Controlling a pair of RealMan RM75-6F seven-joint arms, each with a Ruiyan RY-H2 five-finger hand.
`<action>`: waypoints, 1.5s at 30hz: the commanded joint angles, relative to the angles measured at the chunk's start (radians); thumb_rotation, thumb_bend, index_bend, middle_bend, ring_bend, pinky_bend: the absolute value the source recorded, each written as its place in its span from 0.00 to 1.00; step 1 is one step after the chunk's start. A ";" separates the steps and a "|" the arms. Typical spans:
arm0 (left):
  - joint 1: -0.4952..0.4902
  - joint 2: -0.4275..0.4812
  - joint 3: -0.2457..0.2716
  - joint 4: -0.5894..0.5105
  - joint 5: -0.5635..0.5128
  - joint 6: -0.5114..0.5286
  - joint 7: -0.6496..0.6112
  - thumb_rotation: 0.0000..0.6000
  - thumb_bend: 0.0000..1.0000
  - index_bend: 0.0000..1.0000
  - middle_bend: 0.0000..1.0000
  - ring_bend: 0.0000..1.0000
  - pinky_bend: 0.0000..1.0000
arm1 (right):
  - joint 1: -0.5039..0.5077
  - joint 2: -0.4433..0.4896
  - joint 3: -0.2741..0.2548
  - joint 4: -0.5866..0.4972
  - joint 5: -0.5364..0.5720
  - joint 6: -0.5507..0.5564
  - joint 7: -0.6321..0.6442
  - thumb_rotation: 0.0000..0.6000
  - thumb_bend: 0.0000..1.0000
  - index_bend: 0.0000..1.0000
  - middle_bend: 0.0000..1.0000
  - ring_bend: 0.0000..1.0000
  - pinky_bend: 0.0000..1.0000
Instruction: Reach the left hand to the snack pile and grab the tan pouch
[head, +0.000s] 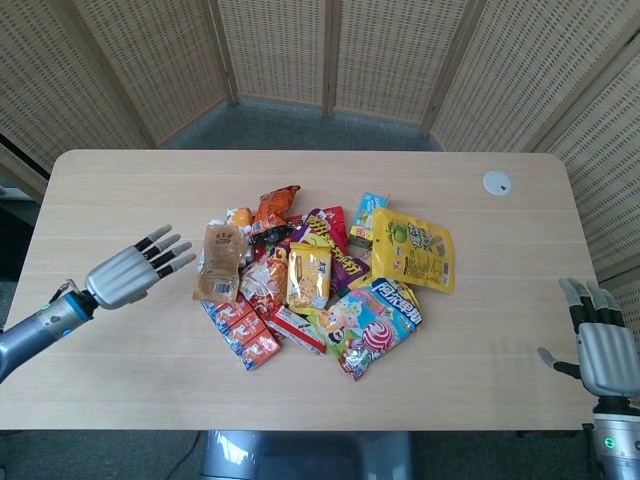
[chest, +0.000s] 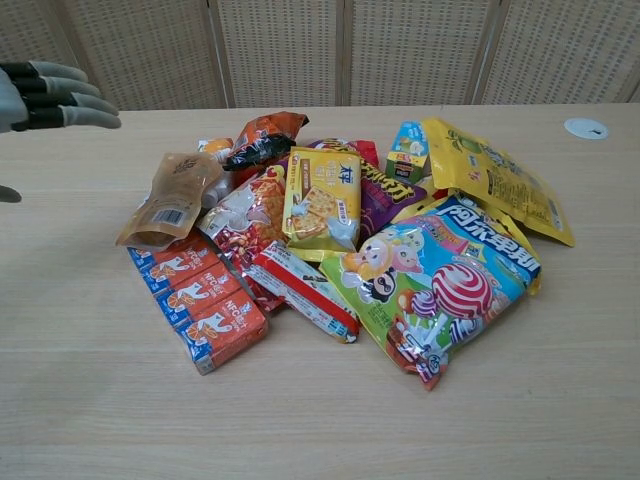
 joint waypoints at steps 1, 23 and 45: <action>-0.066 -0.063 0.018 0.053 -0.003 -0.073 0.015 1.00 0.00 0.00 0.00 0.00 0.00 | 0.000 0.002 0.004 0.002 0.006 0.000 0.005 1.00 0.00 0.00 0.00 0.00 0.00; -0.209 -0.249 0.073 0.135 -0.103 -0.316 0.168 1.00 0.00 0.00 0.00 0.00 0.00 | -0.004 0.017 0.019 0.003 0.031 0.001 0.035 1.00 0.00 0.00 0.00 0.00 0.00; -0.192 -0.416 0.064 0.279 -0.163 -0.163 0.316 1.00 0.00 0.81 0.82 0.73 0.58 | -0.008 0.028 0.009 -0.013 0.005 0.015 0.037 1.00 0.00 0.00 0.00 0.00 0.00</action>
